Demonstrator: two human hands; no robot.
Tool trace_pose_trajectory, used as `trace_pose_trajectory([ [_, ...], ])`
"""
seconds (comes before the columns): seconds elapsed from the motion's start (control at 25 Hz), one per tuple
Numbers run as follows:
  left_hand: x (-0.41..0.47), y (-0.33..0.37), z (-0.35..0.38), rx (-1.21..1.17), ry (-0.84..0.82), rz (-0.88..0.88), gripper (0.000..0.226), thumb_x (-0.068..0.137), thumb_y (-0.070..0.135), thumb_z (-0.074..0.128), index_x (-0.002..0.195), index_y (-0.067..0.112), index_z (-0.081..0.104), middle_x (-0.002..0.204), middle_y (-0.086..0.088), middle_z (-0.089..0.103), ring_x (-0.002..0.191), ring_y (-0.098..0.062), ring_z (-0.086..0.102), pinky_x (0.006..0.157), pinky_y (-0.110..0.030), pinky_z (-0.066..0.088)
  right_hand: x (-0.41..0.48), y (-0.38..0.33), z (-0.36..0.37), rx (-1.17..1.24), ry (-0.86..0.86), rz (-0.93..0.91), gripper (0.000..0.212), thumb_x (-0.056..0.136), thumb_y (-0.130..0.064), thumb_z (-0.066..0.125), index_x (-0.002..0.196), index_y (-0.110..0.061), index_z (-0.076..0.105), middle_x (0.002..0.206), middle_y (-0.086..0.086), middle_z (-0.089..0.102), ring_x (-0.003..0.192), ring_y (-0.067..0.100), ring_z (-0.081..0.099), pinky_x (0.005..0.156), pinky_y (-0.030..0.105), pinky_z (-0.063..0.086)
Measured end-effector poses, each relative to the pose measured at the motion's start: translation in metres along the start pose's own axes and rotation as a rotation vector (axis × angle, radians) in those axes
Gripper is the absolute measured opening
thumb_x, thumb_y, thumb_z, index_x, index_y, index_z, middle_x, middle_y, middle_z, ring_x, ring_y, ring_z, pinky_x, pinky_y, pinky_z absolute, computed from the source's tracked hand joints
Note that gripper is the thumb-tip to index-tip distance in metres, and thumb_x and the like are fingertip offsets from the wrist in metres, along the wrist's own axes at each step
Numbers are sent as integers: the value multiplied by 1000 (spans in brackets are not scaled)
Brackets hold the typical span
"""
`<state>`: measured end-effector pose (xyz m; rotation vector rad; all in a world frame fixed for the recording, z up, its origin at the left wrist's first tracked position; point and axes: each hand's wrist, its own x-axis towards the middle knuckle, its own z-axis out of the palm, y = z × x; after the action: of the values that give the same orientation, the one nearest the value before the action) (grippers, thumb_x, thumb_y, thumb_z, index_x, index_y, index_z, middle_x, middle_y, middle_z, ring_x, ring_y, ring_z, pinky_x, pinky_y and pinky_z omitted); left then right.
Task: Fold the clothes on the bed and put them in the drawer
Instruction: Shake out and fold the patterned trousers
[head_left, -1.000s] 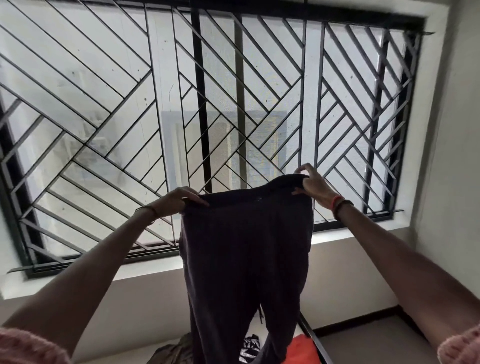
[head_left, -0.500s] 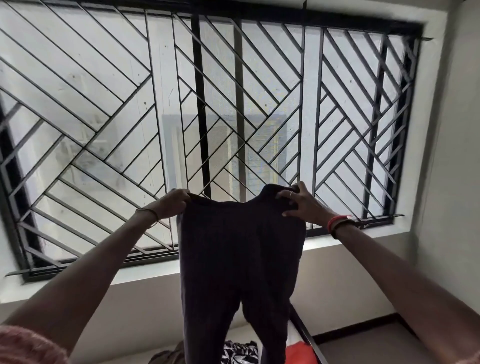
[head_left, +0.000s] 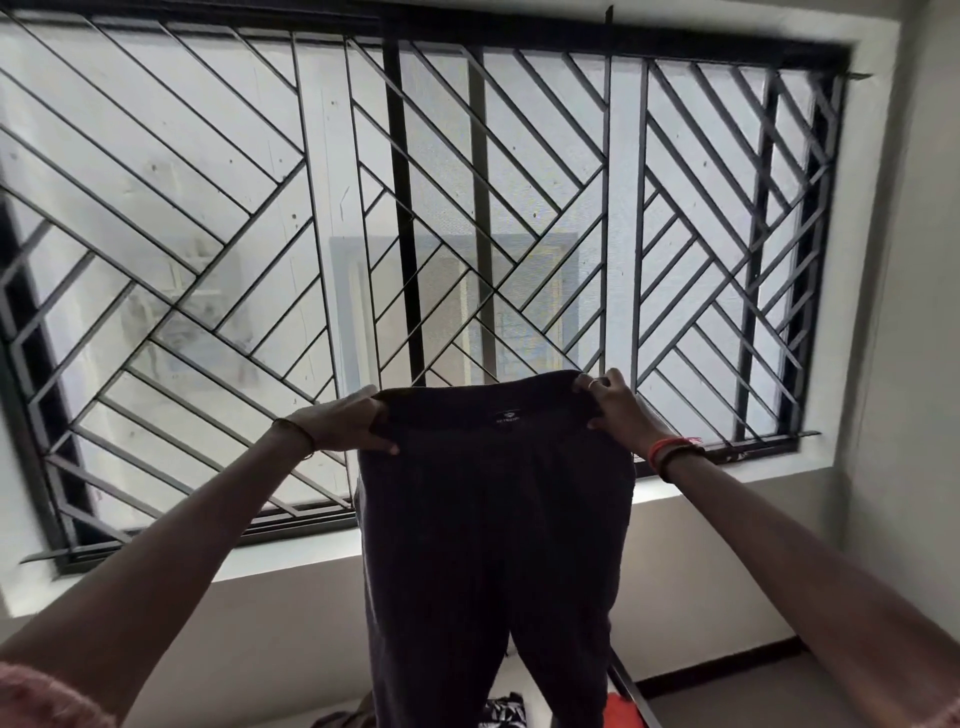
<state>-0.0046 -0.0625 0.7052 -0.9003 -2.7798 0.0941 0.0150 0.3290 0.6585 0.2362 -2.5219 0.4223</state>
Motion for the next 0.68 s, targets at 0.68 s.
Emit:
trace_pose_trajectory([
  [0.68,3,-22,0,-284,134,-57,11,92,29,61,84,35,67,65,22,59,70,6,59,67,-14,37,6,24,-29,516,-28,166,33,83,-3,69,73,-18,41,74,3,49,70,15,44,63,25,38],
])
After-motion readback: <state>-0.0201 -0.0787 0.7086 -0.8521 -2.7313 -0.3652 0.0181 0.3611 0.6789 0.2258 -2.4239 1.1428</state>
